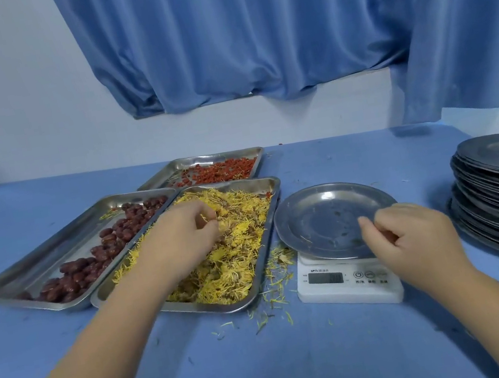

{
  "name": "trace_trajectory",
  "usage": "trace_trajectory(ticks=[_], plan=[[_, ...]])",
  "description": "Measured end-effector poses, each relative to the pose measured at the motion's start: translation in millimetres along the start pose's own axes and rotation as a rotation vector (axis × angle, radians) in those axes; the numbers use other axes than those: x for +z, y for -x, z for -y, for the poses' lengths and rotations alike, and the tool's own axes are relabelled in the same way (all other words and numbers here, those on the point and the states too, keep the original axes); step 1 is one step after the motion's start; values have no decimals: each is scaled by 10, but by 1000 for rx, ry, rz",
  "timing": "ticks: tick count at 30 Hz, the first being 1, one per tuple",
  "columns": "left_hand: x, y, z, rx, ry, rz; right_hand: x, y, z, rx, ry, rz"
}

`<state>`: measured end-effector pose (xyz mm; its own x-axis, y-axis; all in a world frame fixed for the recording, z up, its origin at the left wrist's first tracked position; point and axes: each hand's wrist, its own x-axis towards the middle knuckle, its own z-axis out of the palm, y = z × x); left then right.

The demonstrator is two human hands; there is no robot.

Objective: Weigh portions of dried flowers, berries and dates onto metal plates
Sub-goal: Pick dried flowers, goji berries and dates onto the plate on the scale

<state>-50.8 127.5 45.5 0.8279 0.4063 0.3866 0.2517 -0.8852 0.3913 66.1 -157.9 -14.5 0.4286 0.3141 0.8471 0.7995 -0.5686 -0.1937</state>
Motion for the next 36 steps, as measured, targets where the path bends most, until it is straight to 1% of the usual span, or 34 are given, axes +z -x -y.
trace_trajectory(ticks=[2,3,4,6,8,10,12,14,16,19,21,23,26,28,30,33,36], plan=[[-8,-86,227,1,-280,142,4,37,-26,-9,-12,20],[3,-113,312,5,-359,206,4,43,-25,-16,-19,32],[10,-133,374,4,-394,262,7,42,-20,-18,-23,42],[7,-167,455,1,-386,326,13,32,1,-1,-27,49],[-10,-185,510,-22,-337,308,15,23,12,17,-40,51],[-37,-211,547,-47,-255,228,7,19,5,23,-56,49],[-89,-229,542,-78,-121,165,-9,20,-6,37,-61,51],[-168,-252,463,-89,43,144,-30,14,-14,68,-61,59],[-228,-281,318,-56,153,150,-48,6,-28,99,-67,68],[-196,-364,3,-25,242,205,-56,2,-62,118,-87,76],[-65,-439,-251,40,272,232,-64,-6,-79,136,-91,76],[156,-489,-522,139,255,263,-72,-14,-90,149,-101,70],[566,-521,-884,284,154,353,-71,-17,-93,155,-111,64],[793,-547,-1020,340,59,412,-65,-13,-83,135,-124,51],[935,-597,-1053,376,-61,431,-61,-16,-65,115,-129,45],[995,-666,-965,375,-141,413,-53,-18,-47,80,-120,43],[901,-679,-765,353,-87,315,-41,-16,22,40,-120,37]])
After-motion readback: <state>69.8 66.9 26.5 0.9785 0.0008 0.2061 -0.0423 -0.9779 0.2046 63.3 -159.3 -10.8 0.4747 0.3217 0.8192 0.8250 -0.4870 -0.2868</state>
